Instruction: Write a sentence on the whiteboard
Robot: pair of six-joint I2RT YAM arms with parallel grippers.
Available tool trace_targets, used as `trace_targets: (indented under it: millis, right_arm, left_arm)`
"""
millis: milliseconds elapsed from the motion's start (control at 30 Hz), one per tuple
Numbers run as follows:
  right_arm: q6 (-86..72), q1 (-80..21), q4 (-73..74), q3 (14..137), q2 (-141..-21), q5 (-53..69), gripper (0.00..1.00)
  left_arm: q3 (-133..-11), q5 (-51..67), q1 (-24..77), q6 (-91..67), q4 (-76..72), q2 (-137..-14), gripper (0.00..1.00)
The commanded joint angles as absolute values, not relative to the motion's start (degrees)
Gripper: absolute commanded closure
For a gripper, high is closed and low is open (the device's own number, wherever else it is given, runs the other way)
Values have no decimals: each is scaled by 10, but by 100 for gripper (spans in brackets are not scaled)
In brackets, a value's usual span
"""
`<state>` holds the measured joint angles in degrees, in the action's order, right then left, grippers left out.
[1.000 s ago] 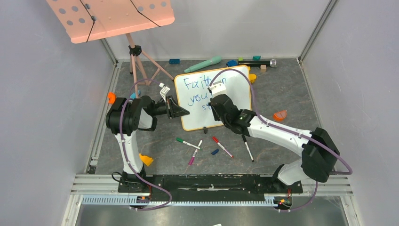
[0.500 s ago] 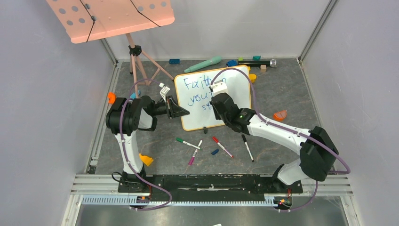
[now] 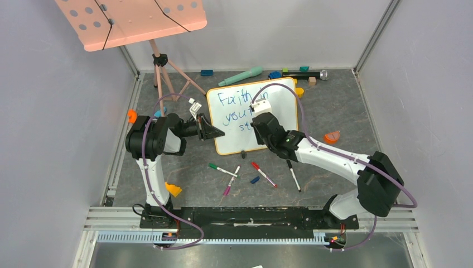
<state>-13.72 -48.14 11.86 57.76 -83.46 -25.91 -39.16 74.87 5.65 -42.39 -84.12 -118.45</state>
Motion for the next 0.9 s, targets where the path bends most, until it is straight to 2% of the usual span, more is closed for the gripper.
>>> trace_targets:
  millis: [0, 867]
  right_arm:
    - [-148, -479, 107, 554, -810, -251, 100]
    - [-130, -470, 123, 614, -831, -289, 100]
  left_arm:
    - [-394, 783, 62, -366, -892, -1173, 98]
    - [-394, 784, 62, -366, -892, -1173, 98]
